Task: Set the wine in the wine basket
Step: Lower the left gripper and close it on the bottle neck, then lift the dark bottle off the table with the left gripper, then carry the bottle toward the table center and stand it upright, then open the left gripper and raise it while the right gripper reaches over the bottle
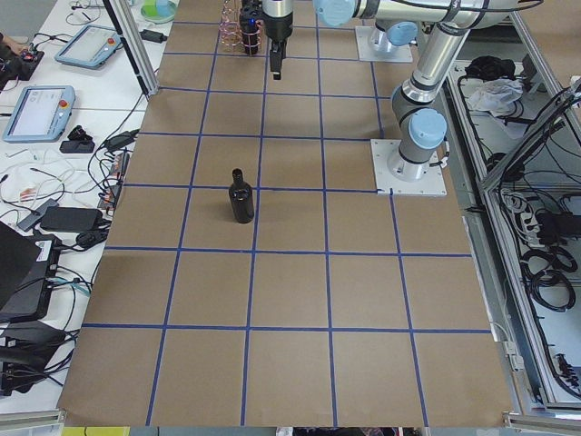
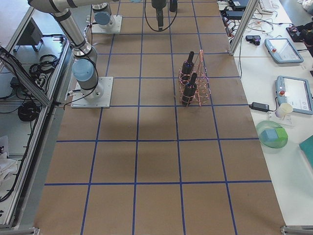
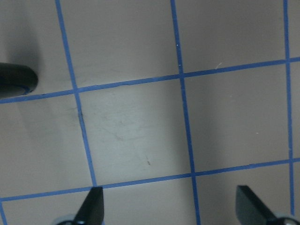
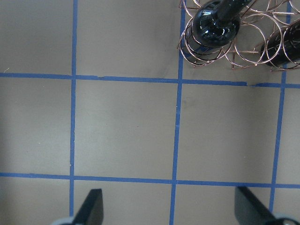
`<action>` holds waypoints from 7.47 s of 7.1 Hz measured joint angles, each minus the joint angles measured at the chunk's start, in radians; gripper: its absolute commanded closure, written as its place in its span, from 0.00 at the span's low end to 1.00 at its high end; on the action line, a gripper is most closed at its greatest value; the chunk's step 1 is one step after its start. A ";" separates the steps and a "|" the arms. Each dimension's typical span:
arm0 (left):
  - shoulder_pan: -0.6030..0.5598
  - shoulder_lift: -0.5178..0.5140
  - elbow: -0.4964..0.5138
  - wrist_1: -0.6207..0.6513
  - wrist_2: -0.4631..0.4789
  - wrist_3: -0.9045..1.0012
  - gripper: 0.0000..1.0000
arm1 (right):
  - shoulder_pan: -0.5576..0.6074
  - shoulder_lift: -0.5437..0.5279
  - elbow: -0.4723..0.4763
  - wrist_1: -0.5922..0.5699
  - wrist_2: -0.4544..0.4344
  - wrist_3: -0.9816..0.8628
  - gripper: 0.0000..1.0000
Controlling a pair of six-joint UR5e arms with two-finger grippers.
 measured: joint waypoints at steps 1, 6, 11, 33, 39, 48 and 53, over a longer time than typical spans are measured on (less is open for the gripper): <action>0.090 -0.008 0.005 0.007 -0.002 0.090 0.00 | -0.001 0.000 0.000 0.000 0.000 0.000 0.00; 0.348 -0.162 0.014 0.239 -0.003 0.329 0.00 | -0.001 0.000 0.000 0.000 0.000 -0.001 0.00; 0.362 -0.341 0.080 0.320 -0.015 0.301 0.00 | -0.003 0.000 -0.001 0.000 0.000 -0.003 0.00; -0.063 -0.183 0.011 0.248 0.001 -0.038 1.00 | -0.003 0.002 0.001 0.012 -0.001 -0.003 0.00; -0.423 -0.122 -0.147 0.248 -0.046 -0.383 1.00 | -0.004 0.001 0.000 0.012 -0.003 -0.003 0.00; -0.449 -0.068 -0.295 0.246 -0.042 -0.395 1.00 | -0.003 0.001 0.003 0.013 -0.002 -0.001 0.00; -0.452 -0.080 -0.300 0.245 -0.046 -0.395 0.00 | -0.003 0.001 0.003 0.013 -0.002 -0.001 0.00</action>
